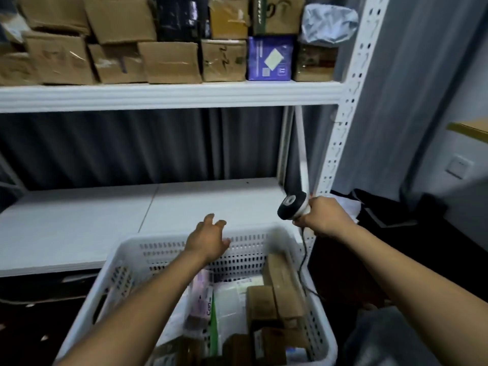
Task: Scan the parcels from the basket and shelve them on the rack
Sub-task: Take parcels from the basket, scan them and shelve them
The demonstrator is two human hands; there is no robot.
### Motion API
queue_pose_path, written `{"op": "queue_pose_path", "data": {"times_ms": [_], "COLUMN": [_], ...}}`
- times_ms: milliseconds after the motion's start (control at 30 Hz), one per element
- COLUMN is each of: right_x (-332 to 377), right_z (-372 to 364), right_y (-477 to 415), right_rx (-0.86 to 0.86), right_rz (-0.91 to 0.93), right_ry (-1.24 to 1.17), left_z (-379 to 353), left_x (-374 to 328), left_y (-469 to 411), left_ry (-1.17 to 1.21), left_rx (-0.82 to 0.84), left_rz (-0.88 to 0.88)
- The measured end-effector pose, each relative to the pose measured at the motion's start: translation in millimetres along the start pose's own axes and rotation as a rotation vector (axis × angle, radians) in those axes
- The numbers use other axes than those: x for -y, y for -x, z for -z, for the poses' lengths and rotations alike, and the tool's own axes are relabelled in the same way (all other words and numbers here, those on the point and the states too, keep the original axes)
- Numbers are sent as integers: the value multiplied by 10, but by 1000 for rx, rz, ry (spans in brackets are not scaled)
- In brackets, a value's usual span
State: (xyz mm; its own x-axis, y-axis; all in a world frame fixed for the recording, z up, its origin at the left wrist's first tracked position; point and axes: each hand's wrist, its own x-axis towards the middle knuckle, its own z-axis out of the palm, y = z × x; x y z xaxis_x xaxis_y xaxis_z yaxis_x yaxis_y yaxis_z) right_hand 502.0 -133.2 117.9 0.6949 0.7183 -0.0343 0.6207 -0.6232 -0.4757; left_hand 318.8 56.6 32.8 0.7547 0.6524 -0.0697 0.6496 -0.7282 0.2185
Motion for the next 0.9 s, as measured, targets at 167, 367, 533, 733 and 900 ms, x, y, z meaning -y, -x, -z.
{"op": "queue_pose_path", "data": {"times_ms": [167,367,533,733,900], "right_x": [-557,-1097,-1262,-1240,-1237], "right_z": [-141,-554,-835,-944,-968], "right_y": [-110,-275,-438,-578,-582], "right_rx": [7,60,132,165,184], "right_rz": [-67,-163,-197,-176,-233], "right_ry": [-9,-123,-206,-288,-373], "left_z": [-581,-1390,-1948,-2546,-2626], "left_x": [-455,-747,-842,-813,-559], "left_y": [-263,-559,-722,-859,-690], "left_ry": [22,43,144,-138,72], "left_rx": [119,258,322,421,277], "left_rz": [-65,-200,-237,-371,22]}}
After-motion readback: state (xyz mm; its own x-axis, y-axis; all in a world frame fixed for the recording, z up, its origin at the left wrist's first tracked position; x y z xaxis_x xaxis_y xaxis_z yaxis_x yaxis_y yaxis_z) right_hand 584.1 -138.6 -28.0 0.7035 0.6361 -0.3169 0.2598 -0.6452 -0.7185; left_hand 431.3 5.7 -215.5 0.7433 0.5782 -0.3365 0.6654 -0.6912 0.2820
